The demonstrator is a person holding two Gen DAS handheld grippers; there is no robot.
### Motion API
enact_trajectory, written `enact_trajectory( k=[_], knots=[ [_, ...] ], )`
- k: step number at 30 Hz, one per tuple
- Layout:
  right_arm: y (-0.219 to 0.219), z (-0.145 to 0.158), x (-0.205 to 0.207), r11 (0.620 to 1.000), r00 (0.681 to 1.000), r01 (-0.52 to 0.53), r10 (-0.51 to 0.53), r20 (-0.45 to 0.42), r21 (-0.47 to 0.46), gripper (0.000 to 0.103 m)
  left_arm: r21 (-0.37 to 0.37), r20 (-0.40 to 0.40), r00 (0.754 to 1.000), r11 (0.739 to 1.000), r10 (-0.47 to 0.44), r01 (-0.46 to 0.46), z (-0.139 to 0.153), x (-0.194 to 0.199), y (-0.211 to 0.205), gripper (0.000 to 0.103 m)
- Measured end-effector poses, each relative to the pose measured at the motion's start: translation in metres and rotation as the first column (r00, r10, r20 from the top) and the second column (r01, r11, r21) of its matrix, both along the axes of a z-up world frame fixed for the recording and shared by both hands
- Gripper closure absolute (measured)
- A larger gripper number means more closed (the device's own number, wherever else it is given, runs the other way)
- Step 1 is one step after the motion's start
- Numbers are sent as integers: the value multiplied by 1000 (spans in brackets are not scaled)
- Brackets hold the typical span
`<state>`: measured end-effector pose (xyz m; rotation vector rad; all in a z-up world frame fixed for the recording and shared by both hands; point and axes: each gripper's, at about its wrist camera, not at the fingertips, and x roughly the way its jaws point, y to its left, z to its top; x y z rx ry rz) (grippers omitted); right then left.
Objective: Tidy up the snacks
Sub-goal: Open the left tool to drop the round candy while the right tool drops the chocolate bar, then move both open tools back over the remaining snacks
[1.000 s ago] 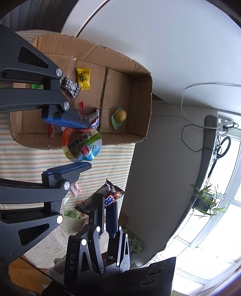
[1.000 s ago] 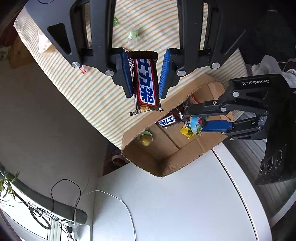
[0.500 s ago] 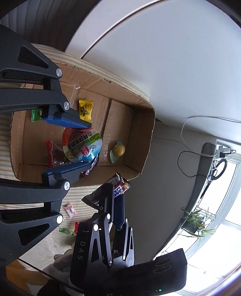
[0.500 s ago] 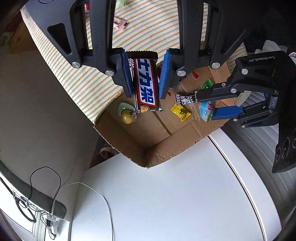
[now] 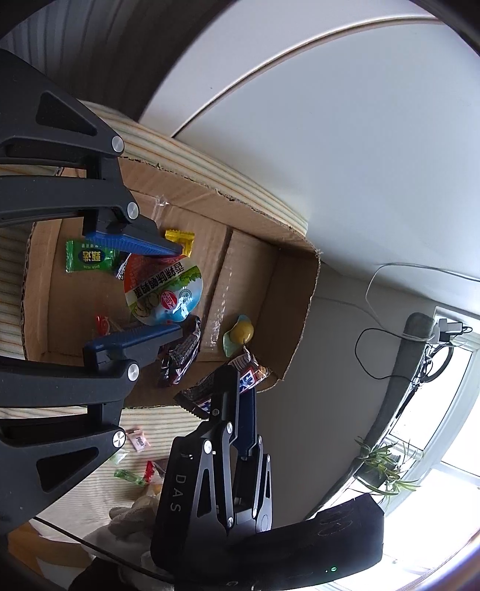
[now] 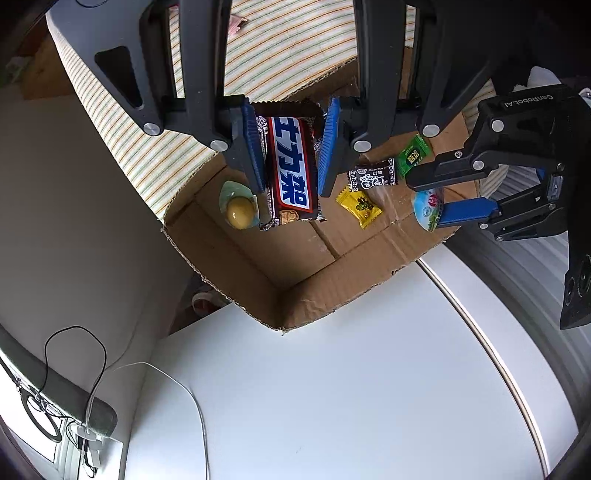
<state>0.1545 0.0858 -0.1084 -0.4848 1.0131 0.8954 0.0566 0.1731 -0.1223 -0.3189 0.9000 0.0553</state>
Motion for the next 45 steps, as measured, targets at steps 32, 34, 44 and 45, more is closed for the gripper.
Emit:
enact_trajectory(
  k=[32,34,44,45],
  knots=[
    [-95,34,3,979,979,194,-197,45,61,43,-16,35,993,994,-110,111,15,15,-48,63],
    [-109,36,3,972,973,226,-229,42,66,43,-15,36,991,991,-132,133,16,18,-57,63],
    [-197,38,0,895,896,440,-443,36,72,22,-33,27,967,967,-253,254,17,30,-104,63],
    [-206,38,0,885,886,460,-463,34,77,20,-35,25,964,964,-264,265,17,31,-109,63]
  ],
)
